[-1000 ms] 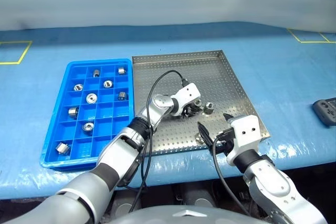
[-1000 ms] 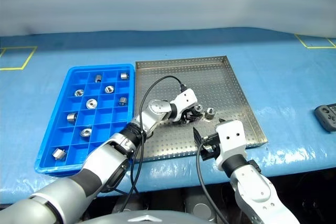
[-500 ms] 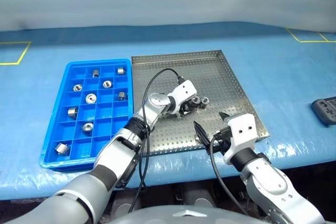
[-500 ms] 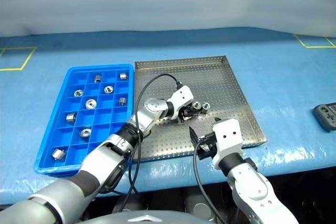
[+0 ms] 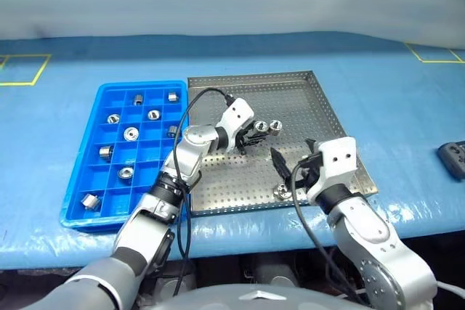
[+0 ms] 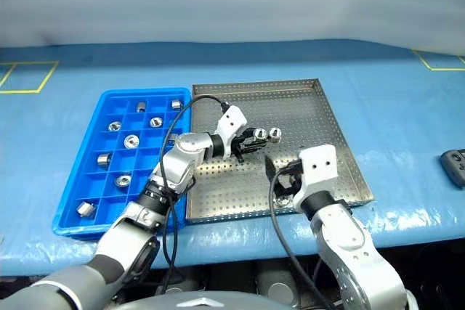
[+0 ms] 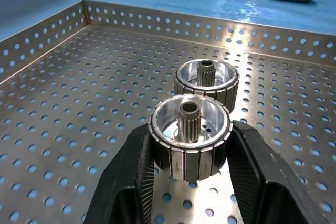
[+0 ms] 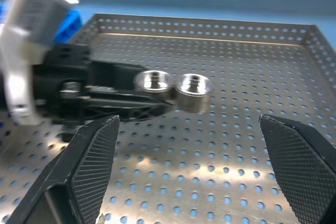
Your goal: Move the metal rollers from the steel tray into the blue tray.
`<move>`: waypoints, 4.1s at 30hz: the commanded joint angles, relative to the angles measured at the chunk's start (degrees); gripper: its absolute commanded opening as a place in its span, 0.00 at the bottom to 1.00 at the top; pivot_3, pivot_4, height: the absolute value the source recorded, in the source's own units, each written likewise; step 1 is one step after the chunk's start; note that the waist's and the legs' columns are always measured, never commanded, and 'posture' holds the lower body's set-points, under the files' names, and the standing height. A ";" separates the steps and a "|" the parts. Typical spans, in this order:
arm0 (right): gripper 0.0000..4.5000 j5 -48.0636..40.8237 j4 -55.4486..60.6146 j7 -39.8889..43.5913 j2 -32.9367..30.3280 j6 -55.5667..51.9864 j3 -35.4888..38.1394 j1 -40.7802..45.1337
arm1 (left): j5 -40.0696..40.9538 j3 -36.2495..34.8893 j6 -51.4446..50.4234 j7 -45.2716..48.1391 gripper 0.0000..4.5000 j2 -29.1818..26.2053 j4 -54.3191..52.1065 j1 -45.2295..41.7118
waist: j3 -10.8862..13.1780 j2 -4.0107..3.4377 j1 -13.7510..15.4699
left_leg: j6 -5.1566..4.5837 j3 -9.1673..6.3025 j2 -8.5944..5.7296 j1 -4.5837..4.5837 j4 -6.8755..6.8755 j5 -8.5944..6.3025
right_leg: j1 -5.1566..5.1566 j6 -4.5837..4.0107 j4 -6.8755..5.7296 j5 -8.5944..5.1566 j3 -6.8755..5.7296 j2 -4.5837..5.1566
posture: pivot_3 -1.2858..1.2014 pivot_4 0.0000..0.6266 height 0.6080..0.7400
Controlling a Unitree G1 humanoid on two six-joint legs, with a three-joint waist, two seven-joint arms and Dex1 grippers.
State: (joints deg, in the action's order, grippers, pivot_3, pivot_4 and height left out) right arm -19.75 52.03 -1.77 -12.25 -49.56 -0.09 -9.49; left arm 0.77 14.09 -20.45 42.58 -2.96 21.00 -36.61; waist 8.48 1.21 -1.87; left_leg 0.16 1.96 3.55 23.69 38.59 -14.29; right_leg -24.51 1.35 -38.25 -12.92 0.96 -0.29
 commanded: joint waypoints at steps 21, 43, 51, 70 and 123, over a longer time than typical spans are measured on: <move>1.00 -52.49 -14.30 -26.01 28.23 16.53 14.57 13.19 | 8.67 -6.67 4.86 -12.03 0.37 1.34 -24.75 13.92 | -0.03 -0.09 0.71 | -0.04 -0.04 0.01 0.00 0.02 -0.01 | 0.02 0.04 0.02 0.05 0.06 0.01 | 0.52 0.24 1.00; 1.00 -67.71 -17.19 -28.53 18.08 31.65 3.29 11.63 | 12.88 -1.43 4.18 -11.54 0.37 2.49 -28.50 18.45 | -0.04 -0.10 0.65 | -0.14 -0.04 0.01 0.00 0.02 -0.06 | 0.02 0.06 0.08 0.06 0.16 0.00 | 0.52 0.24 1.00; 1.00 -66.87 -17.30 -28.24 17.48 31.92 2.03 11.40 | 14.01 0.22 3.05 -10.34 0.37 2.27 -29.66 18.88 | -0.04 -0.10 0.72 | -0.14 -0.04 0.02 0.00 0.02 -0.06 | 0.01 0.06 0.08 0.06 0.17 0.00 | 0.52 0.24 1.00; 1.00 -65.14 -17.43 -27.35 16.70 31.76 0.70 11.19 | 15.22 2.63 2.40 -8.72 0.37 2.26 -29.71 18.34 | -0.04 -0.11 0.66 | -0.15 -0.04 0.02 0.00 0.02 -0.07 | 0.00 0.05 0.09 0.05 0.20 0.00 | 0.52 0.24 1.00; 0.29 -46.38 -14.76 -30.86 4.83 22.17 1.62 9.90 | 14.92 2.86 -2.68 -9.26 0.37 -0.61 -30.85 17.09 | -0.03 -0.11 0.50 | -0.19 -0.01 0.01 0.01 0.01 -0.09 | -0.02 0.05 0.13 0.04 0.24 -0.01 | 0.51 0.24 1.00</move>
State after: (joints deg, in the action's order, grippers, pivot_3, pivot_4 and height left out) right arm -69.21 36.49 -31.11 -6.32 -27.13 -0.70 0.84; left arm 15.93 17.78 -23.77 33.71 -3.09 -5.42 -18.20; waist 8.45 1.10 -1.37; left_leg -0.04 1.95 3.56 23.71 38.60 -14.38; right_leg -24.53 1.40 -38.11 -12.88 1.20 -0.30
